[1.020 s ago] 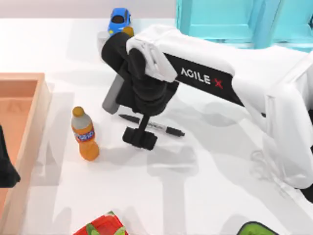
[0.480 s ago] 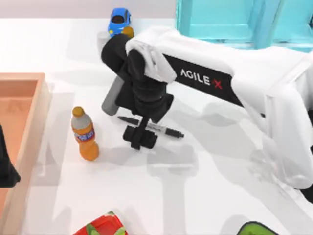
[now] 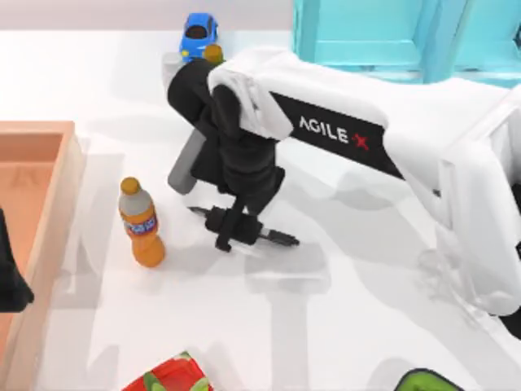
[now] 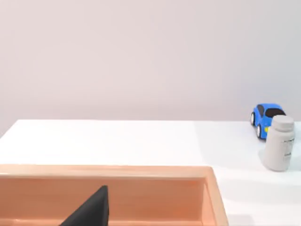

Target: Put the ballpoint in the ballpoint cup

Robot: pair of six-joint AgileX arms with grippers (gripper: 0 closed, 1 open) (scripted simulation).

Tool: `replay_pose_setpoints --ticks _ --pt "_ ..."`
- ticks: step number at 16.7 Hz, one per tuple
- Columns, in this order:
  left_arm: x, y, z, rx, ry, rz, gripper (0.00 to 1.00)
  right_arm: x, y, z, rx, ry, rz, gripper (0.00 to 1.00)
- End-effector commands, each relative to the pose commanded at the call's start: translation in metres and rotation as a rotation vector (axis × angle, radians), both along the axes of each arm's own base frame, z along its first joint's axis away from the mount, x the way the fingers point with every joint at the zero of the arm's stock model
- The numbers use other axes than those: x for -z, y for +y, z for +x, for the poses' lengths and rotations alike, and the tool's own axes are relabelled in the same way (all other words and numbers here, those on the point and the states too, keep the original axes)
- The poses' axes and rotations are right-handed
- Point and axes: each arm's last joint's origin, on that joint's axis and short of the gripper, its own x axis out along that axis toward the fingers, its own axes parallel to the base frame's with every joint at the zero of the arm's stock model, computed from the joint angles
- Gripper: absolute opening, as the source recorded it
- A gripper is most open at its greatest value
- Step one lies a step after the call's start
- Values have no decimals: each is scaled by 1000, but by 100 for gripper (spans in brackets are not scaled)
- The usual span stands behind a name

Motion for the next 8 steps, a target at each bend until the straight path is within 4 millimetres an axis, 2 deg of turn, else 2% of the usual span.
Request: replay_pose_setpoints --ticks 1,2,4,8 --pt "0 0 0 0 0 0 100 0 0 0 0 0 0 0" --pt "0 0 0 0 0 0 100 -33 3 -11 18 16 61 0" --pt "0 0 0 0 0 0 100 -39 5 -12 23 3 65 0" --pt "0 0 0 0 0 0 100 -86 4 -23 104 -82 118 0"
